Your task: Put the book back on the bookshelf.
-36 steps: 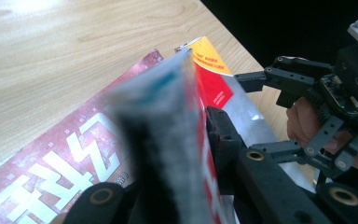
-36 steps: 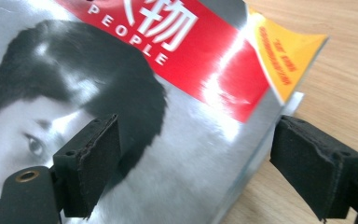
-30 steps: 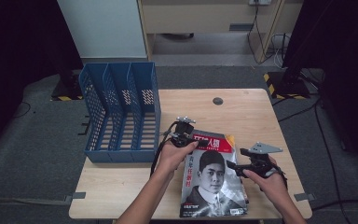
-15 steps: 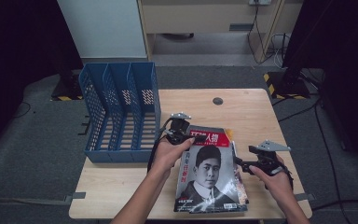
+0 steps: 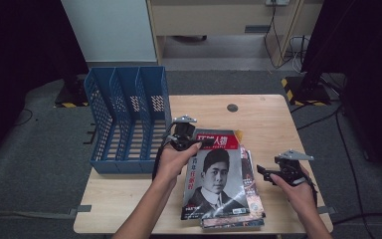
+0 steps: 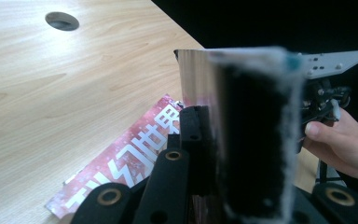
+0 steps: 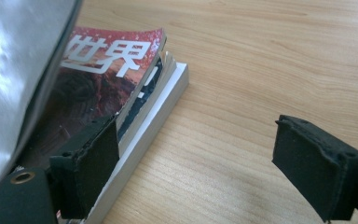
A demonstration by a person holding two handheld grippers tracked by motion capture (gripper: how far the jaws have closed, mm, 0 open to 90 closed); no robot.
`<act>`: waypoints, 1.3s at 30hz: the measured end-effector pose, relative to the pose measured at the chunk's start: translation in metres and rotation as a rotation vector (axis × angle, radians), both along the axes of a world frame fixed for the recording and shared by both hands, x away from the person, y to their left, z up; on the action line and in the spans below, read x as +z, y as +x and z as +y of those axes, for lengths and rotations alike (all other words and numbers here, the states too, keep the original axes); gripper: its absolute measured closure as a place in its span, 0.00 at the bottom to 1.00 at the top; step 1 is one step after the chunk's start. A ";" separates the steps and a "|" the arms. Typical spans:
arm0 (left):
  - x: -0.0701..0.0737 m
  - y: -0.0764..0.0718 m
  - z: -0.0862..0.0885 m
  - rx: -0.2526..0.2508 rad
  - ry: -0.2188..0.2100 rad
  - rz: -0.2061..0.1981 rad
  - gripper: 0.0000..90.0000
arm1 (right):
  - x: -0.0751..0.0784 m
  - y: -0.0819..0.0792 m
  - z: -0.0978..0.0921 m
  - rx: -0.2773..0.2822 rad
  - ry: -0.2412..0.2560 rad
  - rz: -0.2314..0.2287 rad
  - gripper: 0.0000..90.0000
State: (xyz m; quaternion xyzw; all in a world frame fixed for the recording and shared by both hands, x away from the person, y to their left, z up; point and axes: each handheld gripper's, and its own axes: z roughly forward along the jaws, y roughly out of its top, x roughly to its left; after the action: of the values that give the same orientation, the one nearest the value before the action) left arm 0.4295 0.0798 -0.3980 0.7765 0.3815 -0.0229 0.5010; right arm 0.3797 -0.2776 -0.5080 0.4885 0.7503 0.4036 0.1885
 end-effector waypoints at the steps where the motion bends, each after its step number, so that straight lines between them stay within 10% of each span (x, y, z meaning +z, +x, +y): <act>1: 0.000 0.000 0.000 0.000 0.000 0.000 0.96 | 0.000 0.000 0.000 0.000 0.000 0.000 0.16; 39: 0.089 -0.005 0.027 0.080 -0.057 -0.200 0.96 | -0.018 0.006 -0.011 -0.066 -0.085 0.098 0.17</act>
State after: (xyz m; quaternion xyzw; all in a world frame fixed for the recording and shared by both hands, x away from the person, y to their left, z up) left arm 0.4249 0.1068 -0.3093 0.7444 0.3593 0.0639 0.5591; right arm 0.3860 -0.2884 -0.5263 0.5238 0.7585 0.3406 0.1852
